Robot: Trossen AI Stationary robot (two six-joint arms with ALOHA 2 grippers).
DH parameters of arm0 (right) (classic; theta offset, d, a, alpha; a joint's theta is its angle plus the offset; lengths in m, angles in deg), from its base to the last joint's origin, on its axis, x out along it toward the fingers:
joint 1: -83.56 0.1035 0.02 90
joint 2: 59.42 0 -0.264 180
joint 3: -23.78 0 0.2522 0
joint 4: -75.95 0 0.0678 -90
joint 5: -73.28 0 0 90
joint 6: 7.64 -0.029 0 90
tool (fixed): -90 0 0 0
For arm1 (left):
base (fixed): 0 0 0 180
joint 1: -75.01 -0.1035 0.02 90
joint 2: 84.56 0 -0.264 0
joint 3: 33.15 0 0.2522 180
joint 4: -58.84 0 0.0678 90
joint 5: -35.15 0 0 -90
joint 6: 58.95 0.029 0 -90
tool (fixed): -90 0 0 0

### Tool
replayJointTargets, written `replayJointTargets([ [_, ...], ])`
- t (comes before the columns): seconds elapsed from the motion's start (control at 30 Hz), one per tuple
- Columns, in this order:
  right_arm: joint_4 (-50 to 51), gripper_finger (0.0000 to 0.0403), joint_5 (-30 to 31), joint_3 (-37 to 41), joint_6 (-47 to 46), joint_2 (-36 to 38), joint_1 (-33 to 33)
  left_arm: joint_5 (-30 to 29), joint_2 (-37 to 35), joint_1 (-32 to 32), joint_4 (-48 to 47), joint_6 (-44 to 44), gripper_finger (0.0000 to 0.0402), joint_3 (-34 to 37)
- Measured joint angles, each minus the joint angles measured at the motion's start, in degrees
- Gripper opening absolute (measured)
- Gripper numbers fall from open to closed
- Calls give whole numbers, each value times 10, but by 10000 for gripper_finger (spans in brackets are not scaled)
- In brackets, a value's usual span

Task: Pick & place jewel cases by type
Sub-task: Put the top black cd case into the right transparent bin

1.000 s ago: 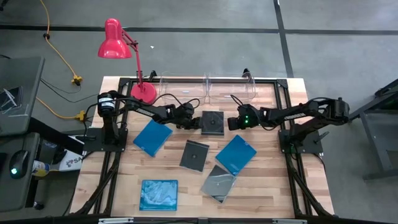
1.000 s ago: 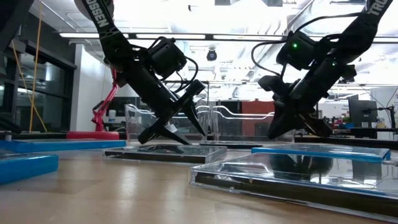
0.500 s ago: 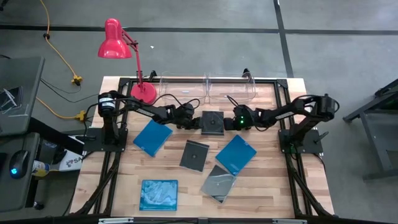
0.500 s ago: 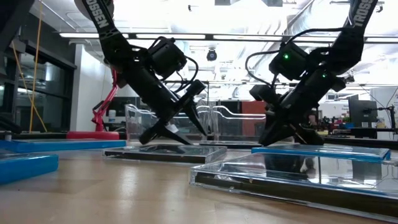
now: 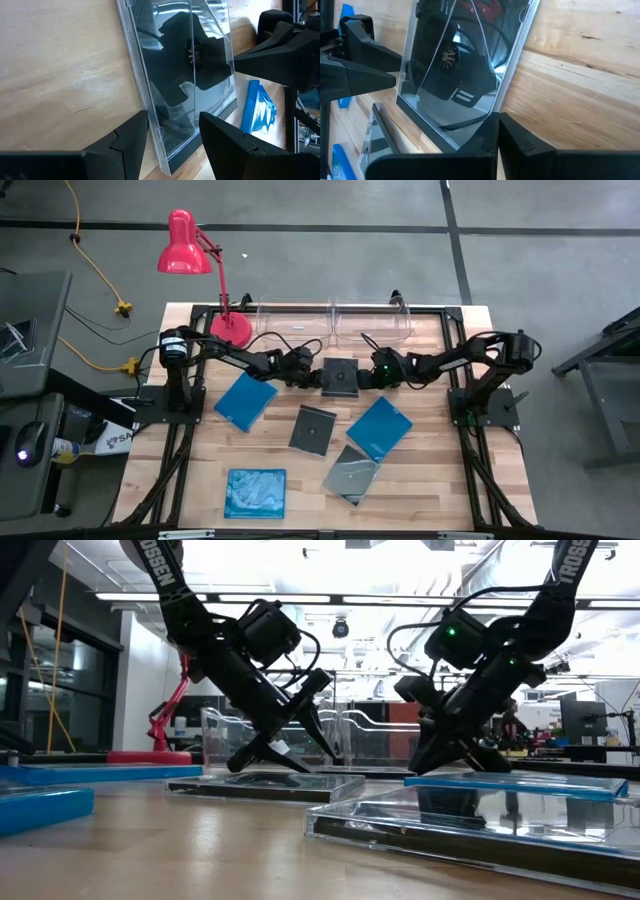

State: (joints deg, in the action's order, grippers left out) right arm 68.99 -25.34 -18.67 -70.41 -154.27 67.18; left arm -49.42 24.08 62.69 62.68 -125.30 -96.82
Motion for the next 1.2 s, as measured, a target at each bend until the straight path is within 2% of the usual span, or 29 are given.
replayJointTargets([
  [0.4, -12, 0, -2, -1, 2, 8, 0, -9, 17, 18, -1, 1, 182, -1],
  [0.8, -7, 0, 16, -4, 16, 83, -1, -14, 17, 22, -7, 5, 182, -2],
  [1.0, -17, 0, 0, -8, 18, 119, 1, -11, 17, 22, -4, 7, 182, -2],
  [1.2, -19, 0, -14, -8, 18, 122, 1, -7, 18, 23, 1, 16, 182, -2],
])
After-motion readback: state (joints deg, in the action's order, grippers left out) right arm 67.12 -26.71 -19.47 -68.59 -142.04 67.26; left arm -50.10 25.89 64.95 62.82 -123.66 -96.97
